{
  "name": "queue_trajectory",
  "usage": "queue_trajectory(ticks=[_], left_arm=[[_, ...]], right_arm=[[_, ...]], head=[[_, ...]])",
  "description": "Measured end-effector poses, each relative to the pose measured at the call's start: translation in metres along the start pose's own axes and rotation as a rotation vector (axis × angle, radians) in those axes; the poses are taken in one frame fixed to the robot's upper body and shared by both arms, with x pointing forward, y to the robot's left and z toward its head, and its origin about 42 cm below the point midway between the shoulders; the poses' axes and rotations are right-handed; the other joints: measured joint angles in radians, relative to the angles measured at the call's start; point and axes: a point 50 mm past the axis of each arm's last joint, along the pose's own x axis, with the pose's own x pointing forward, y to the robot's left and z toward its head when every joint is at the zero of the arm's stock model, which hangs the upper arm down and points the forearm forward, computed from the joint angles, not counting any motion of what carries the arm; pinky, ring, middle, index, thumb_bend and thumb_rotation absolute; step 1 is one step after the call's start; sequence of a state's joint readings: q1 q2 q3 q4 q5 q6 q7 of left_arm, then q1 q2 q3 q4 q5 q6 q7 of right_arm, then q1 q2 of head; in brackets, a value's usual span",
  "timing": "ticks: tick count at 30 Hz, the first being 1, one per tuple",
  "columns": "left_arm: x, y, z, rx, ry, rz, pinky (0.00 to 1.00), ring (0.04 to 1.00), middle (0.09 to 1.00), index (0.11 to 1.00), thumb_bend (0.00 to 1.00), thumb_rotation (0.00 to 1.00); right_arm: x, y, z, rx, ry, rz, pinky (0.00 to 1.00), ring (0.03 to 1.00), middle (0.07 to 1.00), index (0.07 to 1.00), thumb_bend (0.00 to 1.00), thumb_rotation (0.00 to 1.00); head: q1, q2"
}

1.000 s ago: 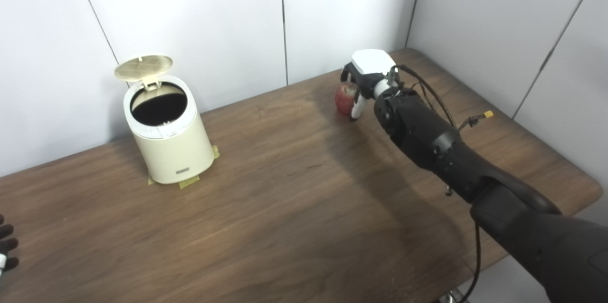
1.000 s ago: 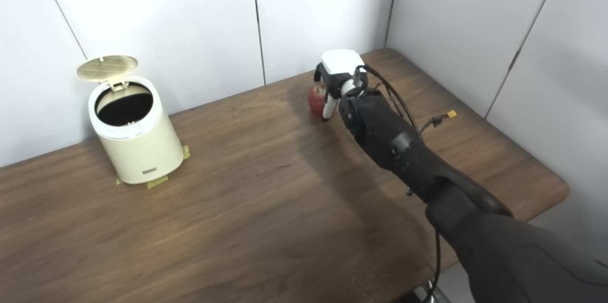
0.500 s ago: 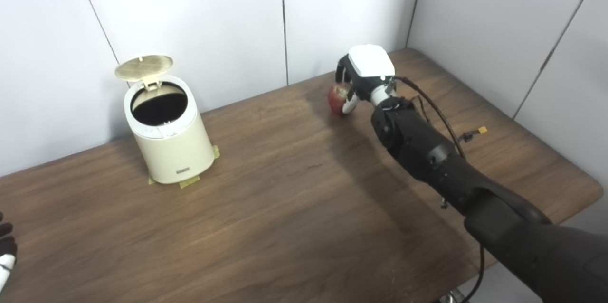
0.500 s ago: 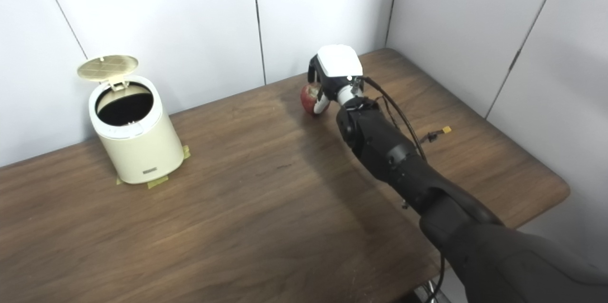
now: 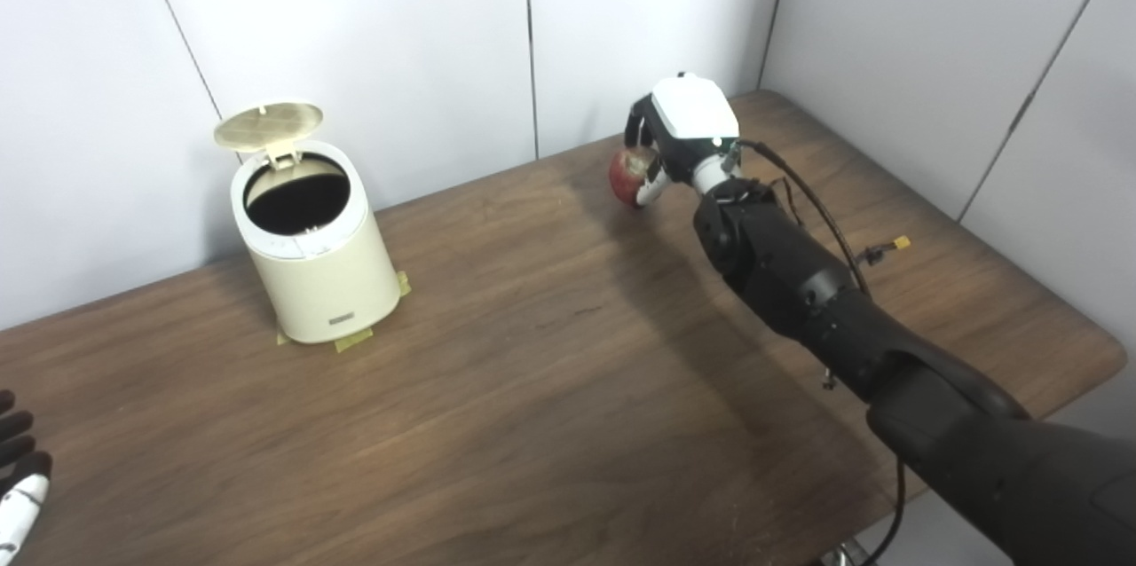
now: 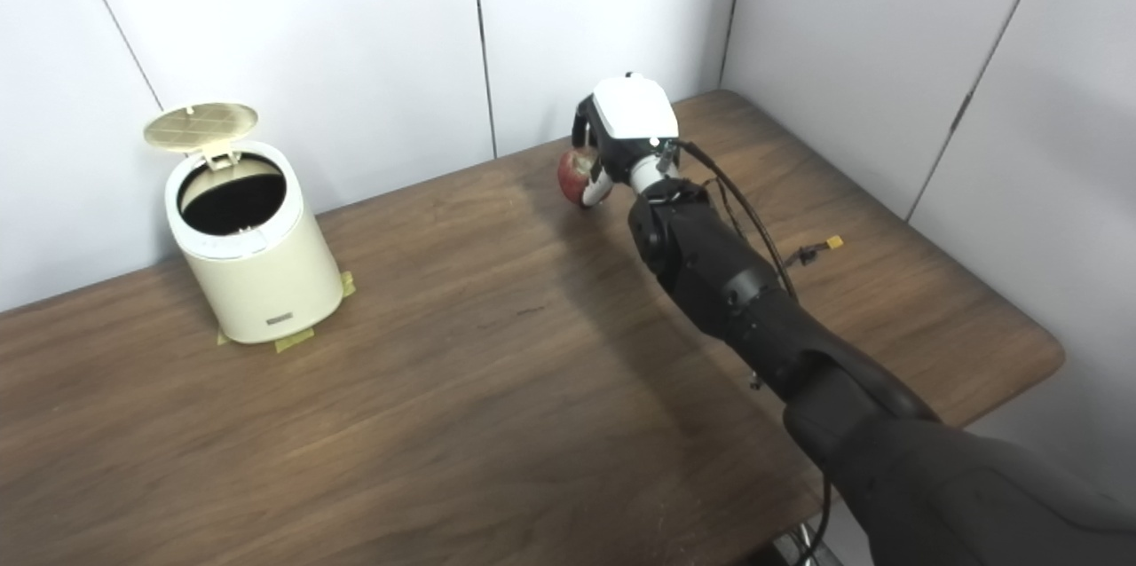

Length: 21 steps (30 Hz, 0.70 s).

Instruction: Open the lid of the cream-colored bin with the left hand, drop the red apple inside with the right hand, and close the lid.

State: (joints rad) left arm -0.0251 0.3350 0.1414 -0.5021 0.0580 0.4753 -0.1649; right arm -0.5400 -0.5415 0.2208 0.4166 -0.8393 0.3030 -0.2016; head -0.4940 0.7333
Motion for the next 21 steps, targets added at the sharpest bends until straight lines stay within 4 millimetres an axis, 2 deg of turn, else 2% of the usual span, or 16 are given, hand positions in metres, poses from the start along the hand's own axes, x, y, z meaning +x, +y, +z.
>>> queue_trajectory(ticks=[4,8,11,16,19,21], left_arm=[[0.0,-0.001,0.001,0.004,-0.001,0.006,0.77,0.822,0.826,0.858,0.33,0.15],[-0.001,-0.004,0.003,0.01,-0.01,0.0,0.78,0.829,0.832,0.858,0.32,0.12],[-0.002,-0.009,0.006,0.004,-0.02,0.003,0.78,0.825,0.831,0.864,0.33,0.13],[-0.002,-0.017,0.006,-0.006,-0.016,0.01,0.85,0.855,0.852,0.884,0.3,0.02],[-0.003,-0.022,0.008,-0.014,-0.021,0.008,0.87,0.874,0.865,0.898,0.28,0.0],[-0.003,-0.028,0.009,-0.013,-0.024,0.006,0.86,0.871,0.866,0.903,0.27,0.0]], right_arm=[[-0.002,-0.013,0.006,0.035,-0.027,-0.046,0.91,0.506,0.48,0.48,0.52,0.0],[-0.007,-0.028,0.014,0.076,-0.078,-0.1,0.9,0.51,0.47,0.48,0.52,0.0],[-0.009,-0.04,0.023,0.096,-0.118,-0.137,0.86,0.518,0.467,0.477,0.52,0.0],[-0.014,-0.059,0.04,0.138,-0.18,-0.179,0.89,0.508,0.454,0.498,0.52,0.0],[-0.021,-0.069,0.058,0.165,-0.225,-0.185,0.88,0.494,0.462,0.498,0.52,0.0],[-0.025,-0.073,0.068,0.189,-0.253,-0.199,0.87,0.485,0.467,0.499,0.52,0.0]], head=[[0.009,-0.005],[0.023,-0.011],[0.04,-0.017],[0.1,-0.037],[0.13,-0.043],[0.19,-0.058]])
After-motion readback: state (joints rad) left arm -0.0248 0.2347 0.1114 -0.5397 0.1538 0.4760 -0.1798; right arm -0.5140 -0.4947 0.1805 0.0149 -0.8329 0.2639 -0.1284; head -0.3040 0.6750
